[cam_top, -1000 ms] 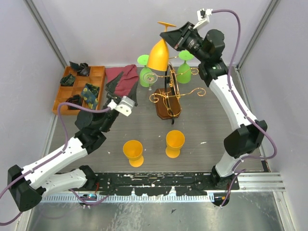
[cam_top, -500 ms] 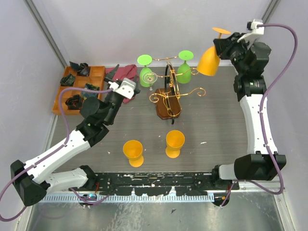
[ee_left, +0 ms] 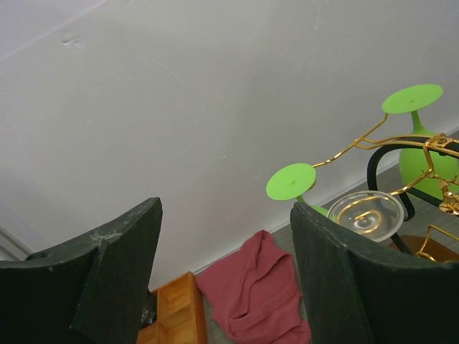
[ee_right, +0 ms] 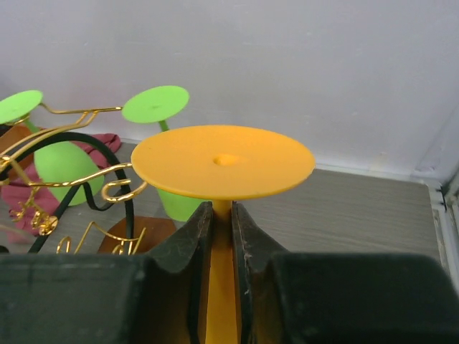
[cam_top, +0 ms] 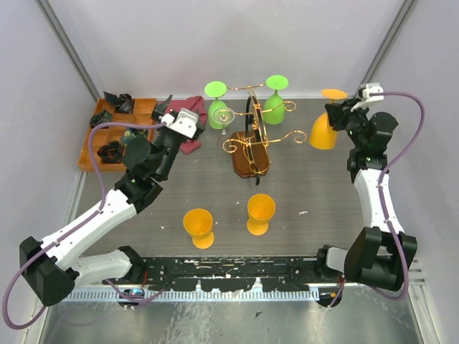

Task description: Place the wine glass upside down on the wine glass rack

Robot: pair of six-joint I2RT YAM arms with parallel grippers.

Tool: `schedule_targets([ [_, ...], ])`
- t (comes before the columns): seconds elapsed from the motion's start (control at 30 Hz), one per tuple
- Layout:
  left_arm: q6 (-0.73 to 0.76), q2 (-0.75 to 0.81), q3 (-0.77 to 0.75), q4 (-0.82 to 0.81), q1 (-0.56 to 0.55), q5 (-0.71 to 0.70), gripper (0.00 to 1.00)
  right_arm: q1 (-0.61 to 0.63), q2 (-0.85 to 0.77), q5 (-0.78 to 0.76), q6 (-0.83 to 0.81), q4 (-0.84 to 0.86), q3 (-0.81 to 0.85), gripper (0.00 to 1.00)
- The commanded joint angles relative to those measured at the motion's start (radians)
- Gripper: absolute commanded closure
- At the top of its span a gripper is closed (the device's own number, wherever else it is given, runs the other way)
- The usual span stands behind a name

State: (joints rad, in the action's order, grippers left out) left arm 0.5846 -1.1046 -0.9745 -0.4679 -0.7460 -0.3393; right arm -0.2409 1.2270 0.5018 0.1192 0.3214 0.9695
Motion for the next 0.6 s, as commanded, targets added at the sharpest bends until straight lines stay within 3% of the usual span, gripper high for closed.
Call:
schedule_targets([
  [0.0,-0.032,-0.012,-0.044,-0.057,0.018,-0.006,0.21,0.007,-0.044,0.15,-0.08,0.201,0.003,0.99],
  [0.23,-0.06,-0.032,-0.045,-0.083,0.041,0.005,0.21,0.007,-0.053,0.265,-0.084,0.331,-0.14,0.99],
  [0.37,-0.07,-0.039,-0.046,-0.088,0.049,0.012,0.21,0.007,-0.032,0.293,-0.04,0.516,-0.25,0.99],
  [0.57,-0.073,-0.038,-0.045,-0.086,0.061,0.019,0.21,0.008,0.099,0.356,0.15,0.874,-0.316,0.99],
])
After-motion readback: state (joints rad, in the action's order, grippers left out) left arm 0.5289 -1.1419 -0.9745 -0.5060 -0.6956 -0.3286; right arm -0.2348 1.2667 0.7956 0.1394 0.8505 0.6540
